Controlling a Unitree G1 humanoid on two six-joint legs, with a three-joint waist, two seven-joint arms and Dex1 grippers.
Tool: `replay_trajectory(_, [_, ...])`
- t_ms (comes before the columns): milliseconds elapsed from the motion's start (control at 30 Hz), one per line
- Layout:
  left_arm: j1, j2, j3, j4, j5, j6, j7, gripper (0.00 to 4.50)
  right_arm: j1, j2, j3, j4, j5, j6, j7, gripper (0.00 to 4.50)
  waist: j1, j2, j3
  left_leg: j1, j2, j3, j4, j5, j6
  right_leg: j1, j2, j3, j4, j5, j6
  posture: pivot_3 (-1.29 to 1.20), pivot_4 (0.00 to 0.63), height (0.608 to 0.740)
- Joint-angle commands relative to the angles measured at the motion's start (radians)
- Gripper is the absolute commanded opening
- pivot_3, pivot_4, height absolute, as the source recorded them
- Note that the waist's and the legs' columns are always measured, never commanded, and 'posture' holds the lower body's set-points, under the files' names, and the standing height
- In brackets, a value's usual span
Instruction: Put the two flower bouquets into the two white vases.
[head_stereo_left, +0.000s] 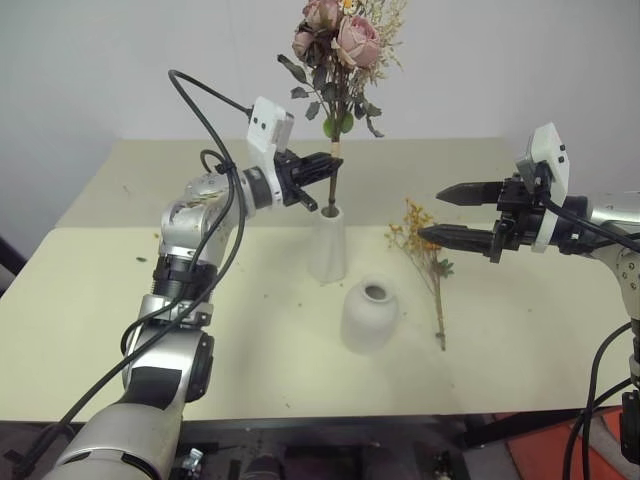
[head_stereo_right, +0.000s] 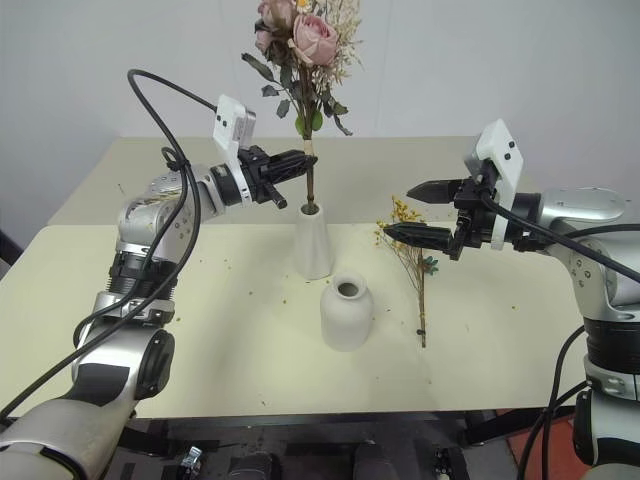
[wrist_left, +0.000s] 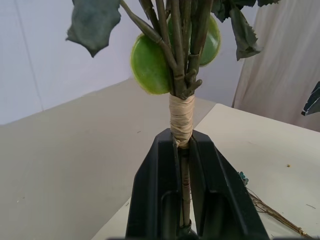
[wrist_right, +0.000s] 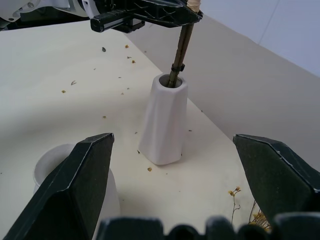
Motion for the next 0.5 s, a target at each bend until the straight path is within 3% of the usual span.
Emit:
replay_trajectory(33, [0.006, -0.005, 0.009, -0.039, 0.004, -0.007, 0.01, 0.07, -0.004, -0.02, -0.051, -0.025, 0.011, -0.005, -0.007, 4.5, -0.001, 0.0, 0.0, 0.0, 0.0, 0.0, 0.0, 0.0, 0.0, 0.0, 0.0, 0.0, 0.0, 0.0, 0.0, 0.0, 0.15, 0.74])
replay_trajectory(467, [0.059, -0.015, 0.001, -0.078, 0.009, 0.026, 0.022, 0.07, 0.016, -0.024, -0.061, -0.051, 0.026, 0.002, -0.015, 4.5, 0.0, 0.0, 0.0, 0.0, 0.0, 0.0, 0.0, 0.0, 0.0, 0.0, 0.0, 0.0, 0.0, 0.0, 0.0, 0.0, 0.15, 0.74])
replay_trajectory(500, [0.064, -0.015, 0.0, -0.083, 0.008, 0.031, 0.021, 0.78, 0.017, -0.023, -0.06, -0.05, 0.024, 0.001, -0.016, 4.5, 0.0, 0.0, 0.0, 0.0, 0.0, 0.0, 0.0, 0.0, 0.0, 0.0, 0.0, 0.0, 0.0, 0.0, 0.0, 0.0, 0.15, 0.74])
